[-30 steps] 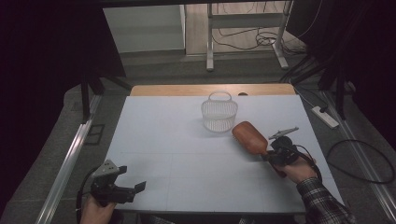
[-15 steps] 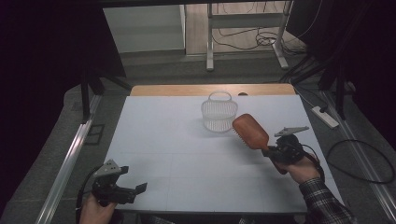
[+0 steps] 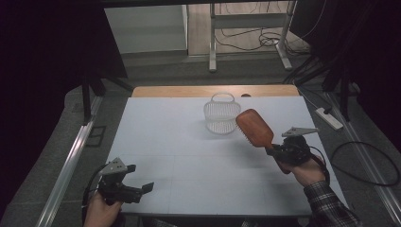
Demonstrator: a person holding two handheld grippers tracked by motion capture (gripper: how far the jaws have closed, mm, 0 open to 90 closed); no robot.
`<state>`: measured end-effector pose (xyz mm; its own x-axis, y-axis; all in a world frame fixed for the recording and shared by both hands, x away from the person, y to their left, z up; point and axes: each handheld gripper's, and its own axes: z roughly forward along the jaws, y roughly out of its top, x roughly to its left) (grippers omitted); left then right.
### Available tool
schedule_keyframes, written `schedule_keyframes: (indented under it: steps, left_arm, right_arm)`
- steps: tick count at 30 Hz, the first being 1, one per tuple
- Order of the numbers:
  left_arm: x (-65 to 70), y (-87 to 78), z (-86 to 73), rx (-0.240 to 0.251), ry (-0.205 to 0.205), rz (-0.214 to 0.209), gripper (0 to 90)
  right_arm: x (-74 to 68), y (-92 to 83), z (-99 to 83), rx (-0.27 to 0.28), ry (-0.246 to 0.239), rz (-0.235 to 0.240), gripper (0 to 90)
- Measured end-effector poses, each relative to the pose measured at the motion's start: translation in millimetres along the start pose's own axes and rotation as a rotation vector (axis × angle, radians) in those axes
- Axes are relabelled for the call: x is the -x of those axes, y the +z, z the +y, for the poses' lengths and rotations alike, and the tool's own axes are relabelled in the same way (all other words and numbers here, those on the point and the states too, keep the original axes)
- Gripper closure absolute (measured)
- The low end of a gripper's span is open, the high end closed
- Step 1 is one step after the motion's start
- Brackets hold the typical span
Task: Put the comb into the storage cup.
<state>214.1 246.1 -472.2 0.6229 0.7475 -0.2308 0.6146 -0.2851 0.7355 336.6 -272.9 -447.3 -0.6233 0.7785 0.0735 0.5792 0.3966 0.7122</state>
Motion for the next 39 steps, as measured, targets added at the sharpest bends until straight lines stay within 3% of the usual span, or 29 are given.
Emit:
schedule_keyframes:
  steps: [3,14,25,39]
  left_arm:
    - [-2.5,3.5,3.5,0.019,-0.018,-0.049,1.2]
    - [1.3,6.8,18.6,0.091,0.008,-0.05,0.0]
    - [3.1,19.3,37.4,0.093,0.023,-0.05,0.0]
    - [4.9,39.9,62.7,0.085,0.023,-0.091,0.0]
  right_arm:
    - [-1.1,-1.0,0.5,0.007,-0.002,-0.002,71.6]
    - [-6.0,-4.8,2.9,0.034,-0.01,0.004,71.6]
    - [-11.2,-7.4,4.9,0.063,-0.014,0.013,71.6]
    - [-16.9,-9.1,6.6,0.09,-0.023,0.021,71.6]
